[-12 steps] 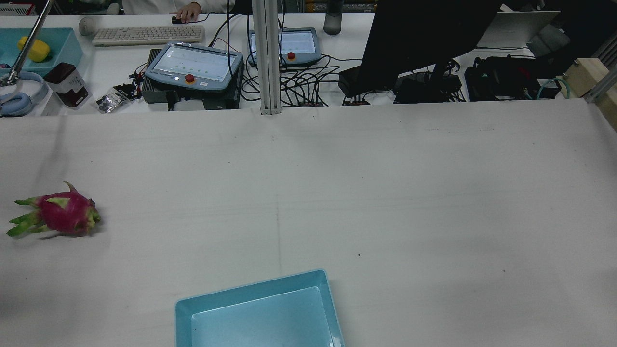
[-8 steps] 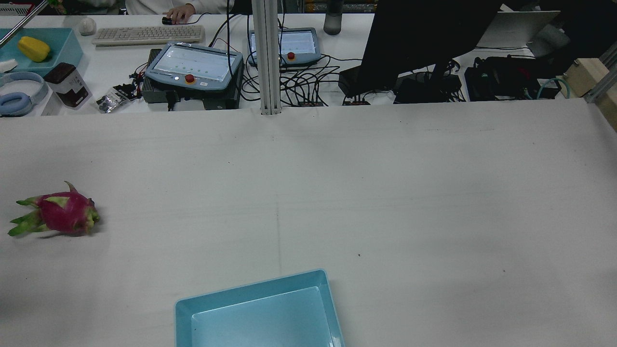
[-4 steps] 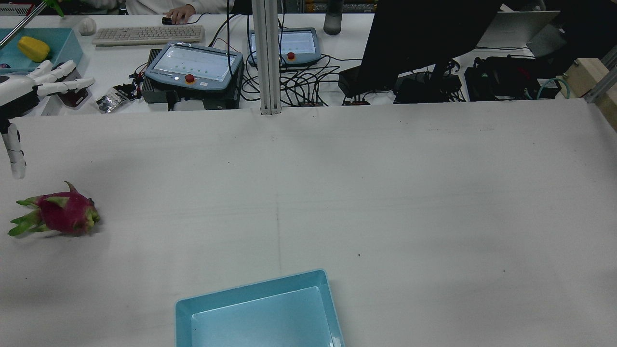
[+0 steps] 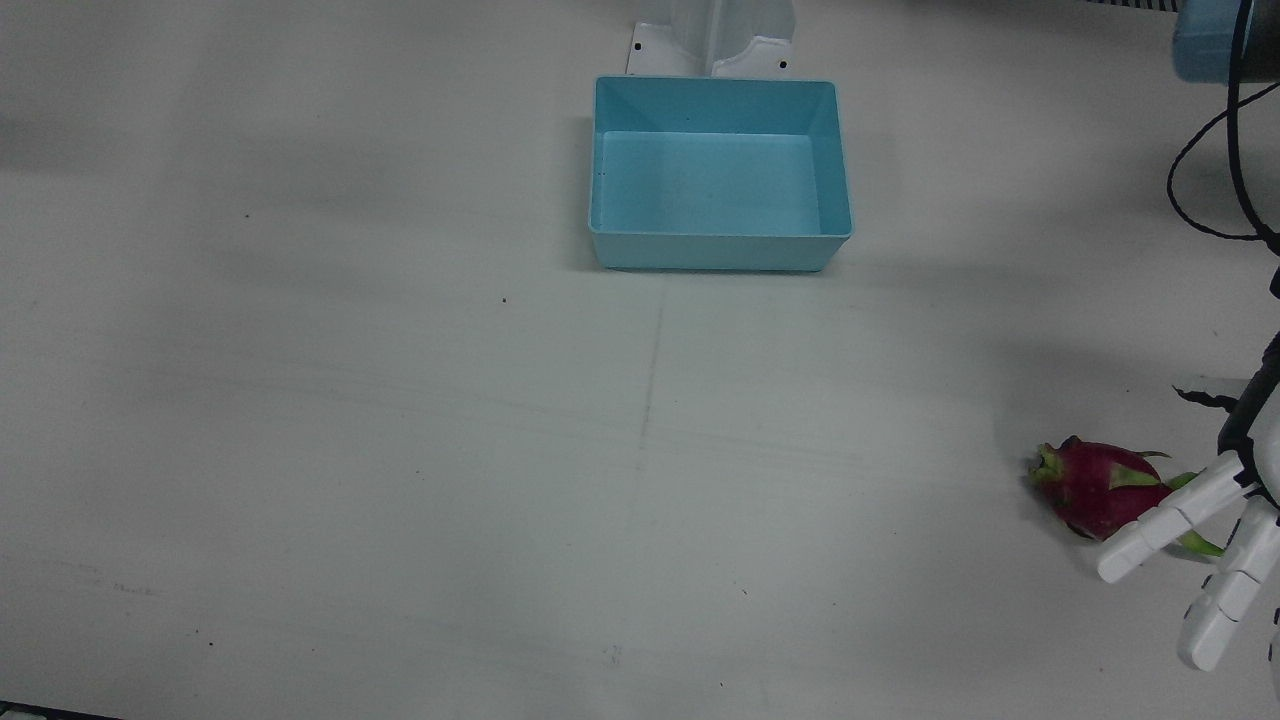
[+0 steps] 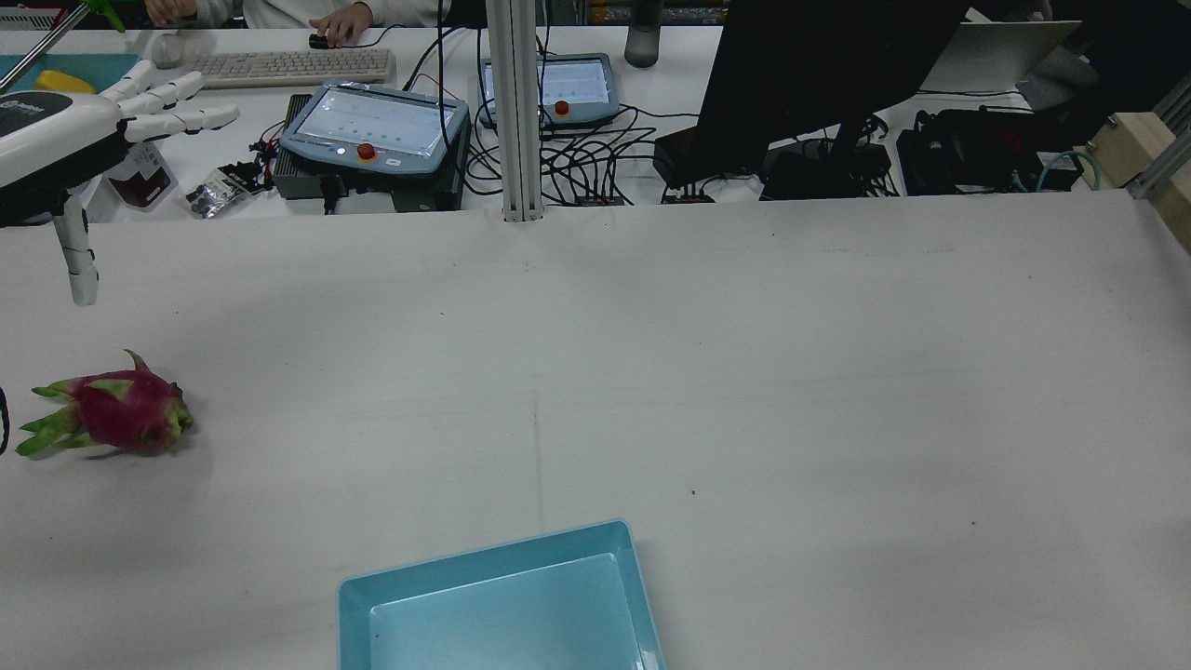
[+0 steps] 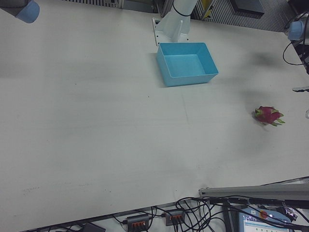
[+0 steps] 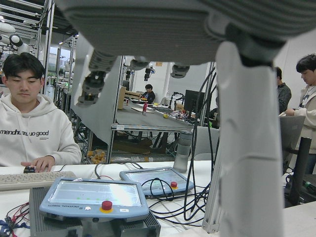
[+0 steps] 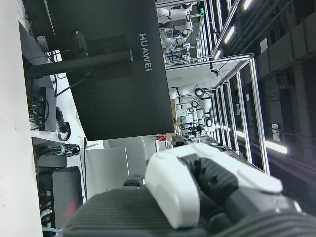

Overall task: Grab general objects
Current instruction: 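Move the left hand down over the pink dragon fruit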

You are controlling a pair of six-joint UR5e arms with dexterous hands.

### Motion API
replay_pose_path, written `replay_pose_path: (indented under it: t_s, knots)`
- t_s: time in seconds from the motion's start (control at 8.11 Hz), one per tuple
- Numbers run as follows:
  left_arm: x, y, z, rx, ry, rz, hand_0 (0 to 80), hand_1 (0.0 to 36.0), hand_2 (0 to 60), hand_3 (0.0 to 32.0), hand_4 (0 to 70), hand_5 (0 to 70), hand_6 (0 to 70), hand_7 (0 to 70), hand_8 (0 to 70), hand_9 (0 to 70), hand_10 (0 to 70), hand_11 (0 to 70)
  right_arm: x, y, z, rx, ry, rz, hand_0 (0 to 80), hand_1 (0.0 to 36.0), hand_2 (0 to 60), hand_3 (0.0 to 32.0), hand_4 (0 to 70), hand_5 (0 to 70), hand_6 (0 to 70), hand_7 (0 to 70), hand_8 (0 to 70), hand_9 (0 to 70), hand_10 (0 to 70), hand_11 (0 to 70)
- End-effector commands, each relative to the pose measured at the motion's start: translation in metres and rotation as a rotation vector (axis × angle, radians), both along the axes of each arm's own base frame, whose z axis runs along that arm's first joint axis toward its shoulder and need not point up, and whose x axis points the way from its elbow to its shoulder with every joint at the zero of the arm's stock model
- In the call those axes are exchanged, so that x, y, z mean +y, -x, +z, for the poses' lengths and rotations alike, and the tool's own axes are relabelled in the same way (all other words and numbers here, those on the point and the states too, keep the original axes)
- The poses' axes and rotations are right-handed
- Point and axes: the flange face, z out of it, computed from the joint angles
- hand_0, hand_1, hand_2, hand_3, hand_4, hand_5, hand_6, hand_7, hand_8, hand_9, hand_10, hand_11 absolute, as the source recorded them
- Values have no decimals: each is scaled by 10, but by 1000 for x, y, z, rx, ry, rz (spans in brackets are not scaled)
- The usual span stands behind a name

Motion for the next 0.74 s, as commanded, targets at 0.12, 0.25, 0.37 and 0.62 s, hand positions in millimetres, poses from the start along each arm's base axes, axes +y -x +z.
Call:
replay_pose_path:
  t_s: [0.12,0.25,0.37,0.62]
  knots:
    - [20,-43,25,-139,-24,58,490,152,0,288,0,0,0,18,0,0,0,0,0,0,-1,0,-1,-2,0,0,0,0,0,0,0,0,0,0,0,0]
    - [13,-55,42,-154,-8,70,492,153,0,296,0,0,0,16,0,0,0,0,0,-1,-1,0,-1,2,0,0,0,0,0,0,0,0,0,0,0,0]
    - [13,-61,68,-166,10,78,491,153,0,294,0,0,0,19,0,0,0,0,0,0,-1,0,-1,0,0,0,0,0,0,0,0,0,0,0,0,0]
    - [30,-97,101,-200,29,142,491,152,0,284,0,0,0,25,0,0,0,0,0,-1,-1,0,-1,2,0,0,0,0,0,0,0,0,0,0,0,0]
